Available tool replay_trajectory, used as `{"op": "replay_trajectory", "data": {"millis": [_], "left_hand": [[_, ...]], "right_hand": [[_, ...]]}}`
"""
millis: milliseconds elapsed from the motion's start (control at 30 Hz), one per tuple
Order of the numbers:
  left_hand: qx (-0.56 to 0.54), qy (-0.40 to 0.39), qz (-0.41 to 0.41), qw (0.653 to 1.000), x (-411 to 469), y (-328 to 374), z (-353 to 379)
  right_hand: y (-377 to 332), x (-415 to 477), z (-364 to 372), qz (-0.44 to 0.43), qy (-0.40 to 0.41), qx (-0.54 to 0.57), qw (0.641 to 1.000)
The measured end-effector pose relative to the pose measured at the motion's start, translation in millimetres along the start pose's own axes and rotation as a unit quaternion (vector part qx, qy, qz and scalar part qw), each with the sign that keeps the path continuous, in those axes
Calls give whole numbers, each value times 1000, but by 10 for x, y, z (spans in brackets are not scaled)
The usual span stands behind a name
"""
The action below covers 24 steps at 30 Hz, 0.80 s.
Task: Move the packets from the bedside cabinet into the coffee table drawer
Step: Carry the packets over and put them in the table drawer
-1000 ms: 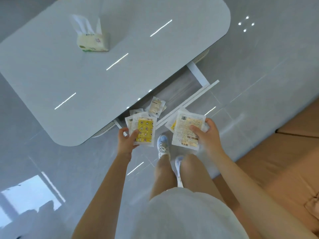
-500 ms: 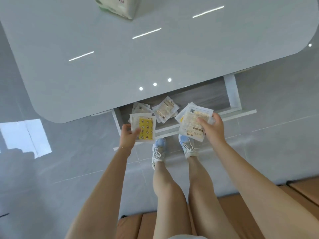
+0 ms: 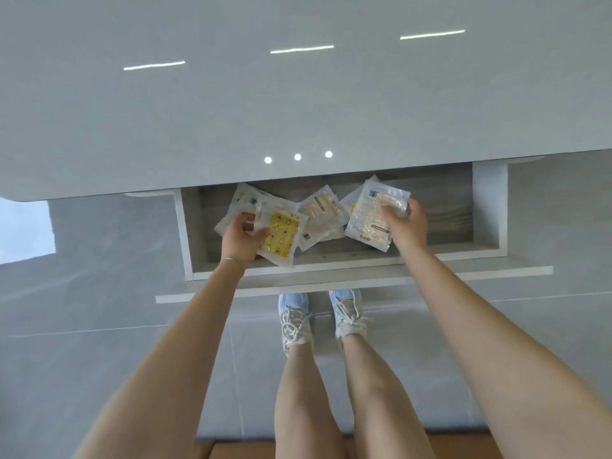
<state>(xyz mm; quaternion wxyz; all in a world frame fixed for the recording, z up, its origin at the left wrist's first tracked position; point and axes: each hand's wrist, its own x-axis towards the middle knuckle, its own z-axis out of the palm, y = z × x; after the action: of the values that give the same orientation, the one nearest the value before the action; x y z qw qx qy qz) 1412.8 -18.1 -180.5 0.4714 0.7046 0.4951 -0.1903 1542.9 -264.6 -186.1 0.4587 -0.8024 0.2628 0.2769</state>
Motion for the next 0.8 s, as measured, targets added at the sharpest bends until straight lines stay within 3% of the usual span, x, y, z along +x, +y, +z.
{"op": "replay_trajectory", "data": {"millis": [133, 267, 367, 500, 667, 800], "left_hand": [[44, 62, 19, 997, 46, -8, 46], [66, 52, 23, 996, -84, 64, -55], [119, 60, 31, 991, -413, 216, -267], [113, 35, 80, 990, -1108, 491, -621], [257, 63, 159, 951, -2079, 891, -1162], [298, 91, 178, 933, -2777, 1052, -1603]], "right_hand": [[65, 122, 100, -3, 14, -68, 998], [-56, 13, 42, 0, -3, -137, 991], [-257, -309, -92, -46, -23, -184, 982], [-644, -1001, -359, -134, -68, -245, 958], [-1361, -2028, -749, -223, -102, -436, 866], [-1846, -2815, -883, -265, -130, -541, 787]]}}
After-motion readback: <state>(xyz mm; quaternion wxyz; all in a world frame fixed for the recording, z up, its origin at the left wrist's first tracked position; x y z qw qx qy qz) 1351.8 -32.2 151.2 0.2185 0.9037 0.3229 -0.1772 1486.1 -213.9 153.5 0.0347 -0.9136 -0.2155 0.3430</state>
